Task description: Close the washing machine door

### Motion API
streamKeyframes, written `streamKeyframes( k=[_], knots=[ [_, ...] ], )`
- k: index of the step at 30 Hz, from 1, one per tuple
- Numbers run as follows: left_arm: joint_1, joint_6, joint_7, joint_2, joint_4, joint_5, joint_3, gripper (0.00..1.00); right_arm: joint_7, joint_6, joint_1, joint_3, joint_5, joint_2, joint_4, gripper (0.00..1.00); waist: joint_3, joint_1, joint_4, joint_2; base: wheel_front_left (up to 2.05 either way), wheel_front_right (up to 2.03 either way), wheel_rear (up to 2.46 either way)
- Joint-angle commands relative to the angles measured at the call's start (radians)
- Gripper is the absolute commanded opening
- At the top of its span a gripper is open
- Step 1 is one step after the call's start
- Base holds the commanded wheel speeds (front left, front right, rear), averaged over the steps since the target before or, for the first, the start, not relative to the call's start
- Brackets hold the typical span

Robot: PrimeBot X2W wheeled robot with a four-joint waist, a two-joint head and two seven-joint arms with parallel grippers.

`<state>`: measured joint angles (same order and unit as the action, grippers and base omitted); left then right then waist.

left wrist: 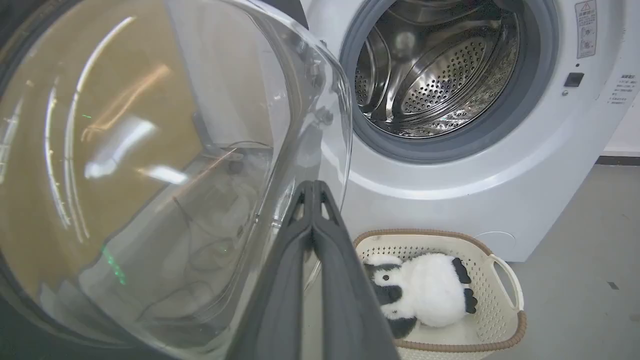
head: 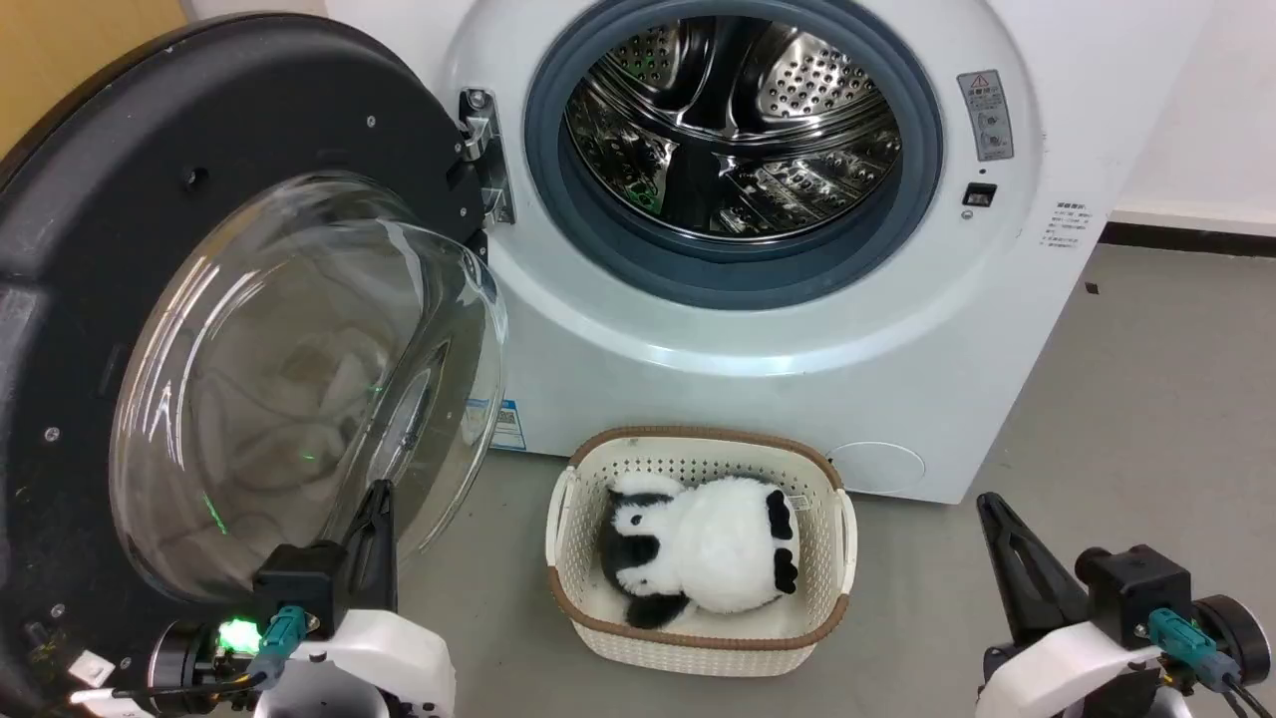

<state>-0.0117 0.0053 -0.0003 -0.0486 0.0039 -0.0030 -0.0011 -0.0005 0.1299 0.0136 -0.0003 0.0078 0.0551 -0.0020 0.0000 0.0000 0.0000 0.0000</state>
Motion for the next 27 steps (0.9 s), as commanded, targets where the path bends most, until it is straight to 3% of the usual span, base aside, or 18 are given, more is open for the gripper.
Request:
streamKeyframes(
  k=[1, 25, 26, 27],
  knots=[
    [0.012, -0.005, 0.000, -0.002, -0.004, 0.003, 0.001, 0.00, 0.000, 0.001, -0.014, 0.000, -0.008, -0.005, 0.002, 0.00, 0.000, 0.0000, 0.000, 0.0000, 0.00, 0.00, 0.00],
    [0.012, -0.005, 0.000, -0.002, -0.004, 0.003, 0.001, 0.00, 0.000, 0.001, -0.014, 0.000, -0.008, -0.005, 0.002, 0.00, 0.000, 0.0000, 0.000, 0.0000, 0.00, 0.00, 0.00],
    [0.001, 0.000, 0.000, 0.000, 0.000, 0.000, 0.000, 1.00, 0.000, 0.000, 0.000, 0.000, 0.000, 0.000, 0.000, 1.00, 0.000, 0.0001, 0.000, 0.0000, 0.00, 0.00, 0.00],
    [0.001, 0.001, 0.000, 0.000, 0.000, 0.000, 0.000, 1.00, 0.000, 0.000, 0.000, 0.000, 0.001, 0.000, 0.000, 1.00, 0.000, 0.0000, 0.000, 0.0000, 0.00, 0.00, 0.00]
  ],
)
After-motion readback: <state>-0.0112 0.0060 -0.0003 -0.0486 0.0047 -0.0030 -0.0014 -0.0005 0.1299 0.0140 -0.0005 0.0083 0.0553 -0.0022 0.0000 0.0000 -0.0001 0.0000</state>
